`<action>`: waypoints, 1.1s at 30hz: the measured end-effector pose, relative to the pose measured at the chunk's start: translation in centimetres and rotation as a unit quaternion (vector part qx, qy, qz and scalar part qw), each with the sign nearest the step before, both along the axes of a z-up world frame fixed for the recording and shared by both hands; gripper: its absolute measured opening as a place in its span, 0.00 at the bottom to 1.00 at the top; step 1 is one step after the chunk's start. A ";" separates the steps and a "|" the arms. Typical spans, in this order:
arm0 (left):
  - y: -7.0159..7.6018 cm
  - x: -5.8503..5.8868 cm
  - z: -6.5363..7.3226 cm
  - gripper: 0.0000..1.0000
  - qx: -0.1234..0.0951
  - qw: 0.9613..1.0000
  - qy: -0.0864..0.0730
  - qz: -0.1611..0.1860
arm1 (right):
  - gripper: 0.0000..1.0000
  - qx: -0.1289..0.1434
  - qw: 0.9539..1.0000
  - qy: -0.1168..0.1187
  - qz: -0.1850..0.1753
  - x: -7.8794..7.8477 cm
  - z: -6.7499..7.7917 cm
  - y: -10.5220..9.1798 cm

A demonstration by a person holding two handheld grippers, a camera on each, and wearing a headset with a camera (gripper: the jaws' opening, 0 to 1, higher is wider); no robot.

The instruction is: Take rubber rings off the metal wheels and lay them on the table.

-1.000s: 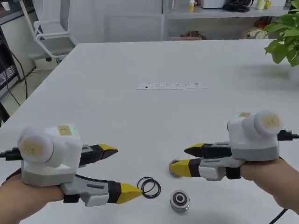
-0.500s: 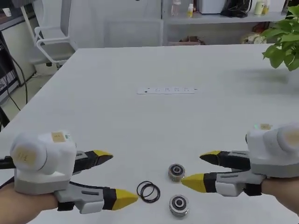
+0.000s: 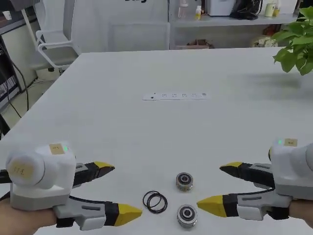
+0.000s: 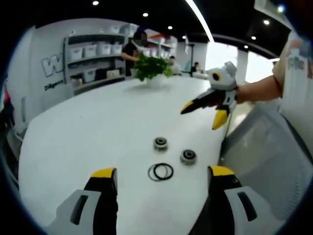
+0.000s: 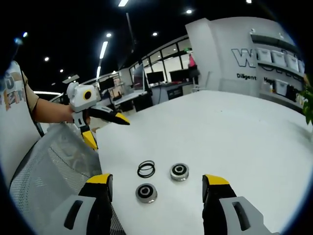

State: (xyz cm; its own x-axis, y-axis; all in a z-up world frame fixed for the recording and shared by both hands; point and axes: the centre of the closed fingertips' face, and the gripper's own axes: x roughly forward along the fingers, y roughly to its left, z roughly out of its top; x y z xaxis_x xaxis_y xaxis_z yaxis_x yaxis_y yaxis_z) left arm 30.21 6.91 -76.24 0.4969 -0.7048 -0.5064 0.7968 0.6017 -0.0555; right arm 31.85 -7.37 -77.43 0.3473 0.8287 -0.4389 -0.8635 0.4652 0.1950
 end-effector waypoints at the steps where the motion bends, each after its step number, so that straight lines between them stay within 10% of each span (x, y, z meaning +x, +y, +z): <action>1: 0.0 0.0 0.0 0.76 0.000 1.000 0.000 0.001 | 0.76 0.000 1.000 -0.001 0.001 -0.1 0.0 0.0; 33: 1.1 -0.7 1.0 0.80 -0.012 1.000 0.000 0.021 | 0.86 -0.003 1.000 -0.012 -0.021 -1.9 0.3 -2.4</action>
